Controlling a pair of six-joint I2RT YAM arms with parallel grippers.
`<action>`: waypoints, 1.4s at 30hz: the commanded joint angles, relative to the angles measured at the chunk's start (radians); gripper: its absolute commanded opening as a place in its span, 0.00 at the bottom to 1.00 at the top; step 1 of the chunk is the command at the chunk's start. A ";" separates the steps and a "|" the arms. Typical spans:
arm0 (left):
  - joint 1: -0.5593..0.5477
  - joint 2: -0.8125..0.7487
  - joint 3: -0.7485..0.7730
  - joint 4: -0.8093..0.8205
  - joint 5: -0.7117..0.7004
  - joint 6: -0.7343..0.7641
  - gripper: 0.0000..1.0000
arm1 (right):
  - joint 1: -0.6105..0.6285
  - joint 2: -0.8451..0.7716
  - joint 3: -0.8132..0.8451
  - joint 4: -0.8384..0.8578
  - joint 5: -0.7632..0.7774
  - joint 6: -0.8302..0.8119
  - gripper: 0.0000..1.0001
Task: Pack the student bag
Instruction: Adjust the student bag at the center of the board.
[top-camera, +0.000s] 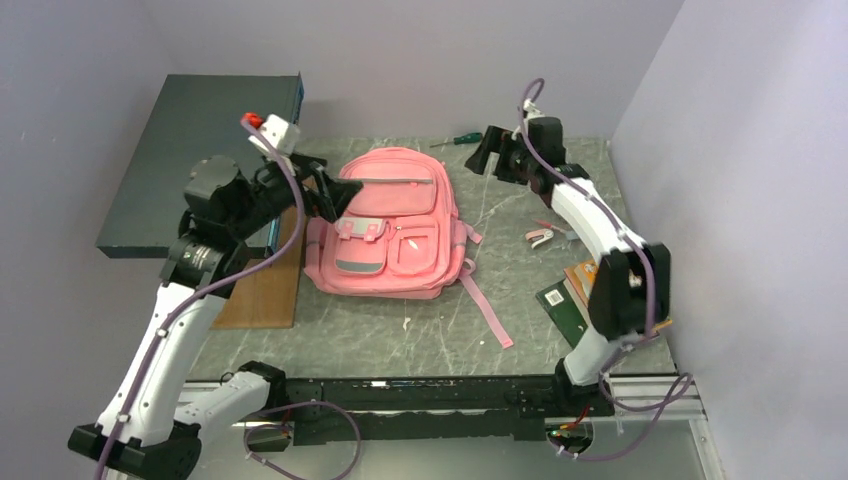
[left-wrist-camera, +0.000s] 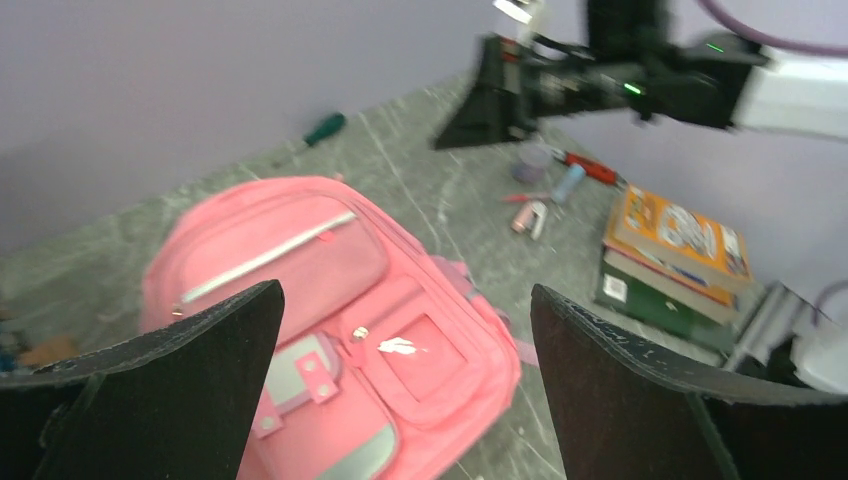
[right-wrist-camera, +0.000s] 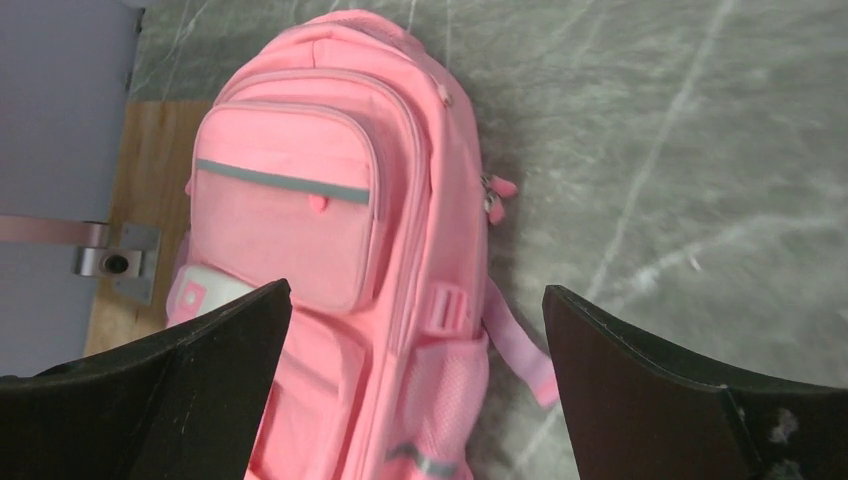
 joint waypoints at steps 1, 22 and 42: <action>-0.071 0.022 -0.033 0.034 0.083 0.032 0.99 | 0.003 0.208 0.178 0.087 -0.190 0.030 1.00; -0.358 0.024 -0.057 -0.021 -0.109 0.116 0.99 | 0.067 0.603 0.268 0.316 -0.426 0.132 0.53; -0.413 0.185 -0.035 -0.069 -0.173 0.099 0.99 | 0.075 -0.059 -0.550 0.474 -0.198 0.356 0.00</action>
